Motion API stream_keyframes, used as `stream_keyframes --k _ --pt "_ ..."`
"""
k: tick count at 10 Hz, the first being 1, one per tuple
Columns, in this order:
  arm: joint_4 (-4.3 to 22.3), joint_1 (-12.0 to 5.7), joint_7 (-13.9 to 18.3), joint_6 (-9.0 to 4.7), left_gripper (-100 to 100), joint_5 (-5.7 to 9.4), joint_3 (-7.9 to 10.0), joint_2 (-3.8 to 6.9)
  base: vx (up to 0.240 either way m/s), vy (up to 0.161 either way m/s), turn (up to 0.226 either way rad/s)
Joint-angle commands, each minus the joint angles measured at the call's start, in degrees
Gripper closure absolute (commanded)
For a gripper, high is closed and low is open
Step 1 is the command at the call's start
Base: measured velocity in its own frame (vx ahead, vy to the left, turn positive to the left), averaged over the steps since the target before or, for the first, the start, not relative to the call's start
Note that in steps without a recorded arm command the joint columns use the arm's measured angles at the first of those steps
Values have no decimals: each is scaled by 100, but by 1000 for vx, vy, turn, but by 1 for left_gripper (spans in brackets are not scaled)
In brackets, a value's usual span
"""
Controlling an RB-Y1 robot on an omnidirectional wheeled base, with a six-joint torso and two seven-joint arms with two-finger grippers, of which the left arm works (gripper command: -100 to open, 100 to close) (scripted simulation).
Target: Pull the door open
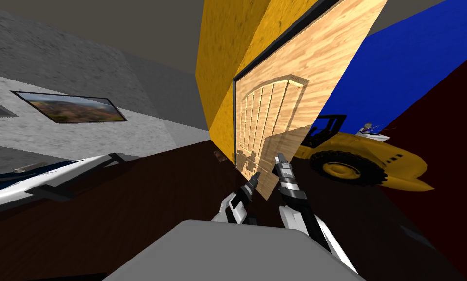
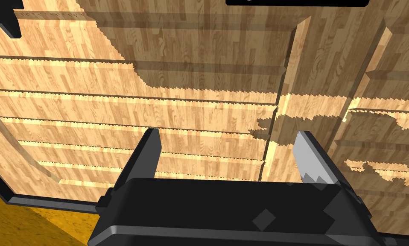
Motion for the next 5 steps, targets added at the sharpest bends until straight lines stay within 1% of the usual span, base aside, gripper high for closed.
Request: stream_keyframes --k 1,2,5 --pt "58 -26 6 3 -100 -1 13 150 -27 115 5" --pt "80 -37 9 4 -100 -1 17 201 -30 181 4" --pt "248 -139 49 3 -100 -2 32 483 -84 181 14"
